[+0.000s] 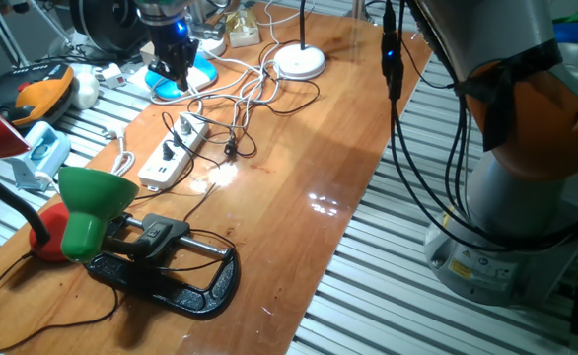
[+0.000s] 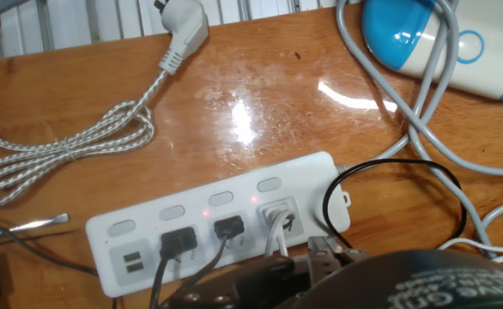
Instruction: Plug in the power cord of the desk lamp, turn on the socket, and light up the desk lamp
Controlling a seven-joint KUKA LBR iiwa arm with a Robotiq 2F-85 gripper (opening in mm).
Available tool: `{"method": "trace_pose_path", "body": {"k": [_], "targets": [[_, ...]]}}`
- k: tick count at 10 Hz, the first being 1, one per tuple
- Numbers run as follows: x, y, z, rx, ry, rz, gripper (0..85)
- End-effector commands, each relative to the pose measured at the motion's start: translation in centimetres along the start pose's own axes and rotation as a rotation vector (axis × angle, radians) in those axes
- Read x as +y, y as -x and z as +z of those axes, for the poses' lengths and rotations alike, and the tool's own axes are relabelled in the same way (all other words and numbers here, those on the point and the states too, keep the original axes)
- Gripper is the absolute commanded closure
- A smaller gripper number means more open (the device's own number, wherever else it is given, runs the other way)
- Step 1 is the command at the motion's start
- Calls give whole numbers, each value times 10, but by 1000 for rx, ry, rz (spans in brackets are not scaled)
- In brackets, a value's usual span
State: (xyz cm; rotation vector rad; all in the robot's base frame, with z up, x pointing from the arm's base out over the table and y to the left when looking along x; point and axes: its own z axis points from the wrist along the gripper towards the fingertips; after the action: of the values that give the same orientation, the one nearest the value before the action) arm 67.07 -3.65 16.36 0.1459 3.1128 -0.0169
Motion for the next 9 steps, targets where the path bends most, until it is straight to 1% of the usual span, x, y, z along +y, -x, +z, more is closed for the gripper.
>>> {"method": "trace_pose_path", "body": {"k": [1, 3, 6, 9], "targets": [[0, 0, 0, 0, 0, -13, 850], [-1, 0, 0, -9, 2, -39, 850], [-1, 0, 0, -25, -5, -67, 850], [0, 0, 0, -23, 1, -61, 850]]}}
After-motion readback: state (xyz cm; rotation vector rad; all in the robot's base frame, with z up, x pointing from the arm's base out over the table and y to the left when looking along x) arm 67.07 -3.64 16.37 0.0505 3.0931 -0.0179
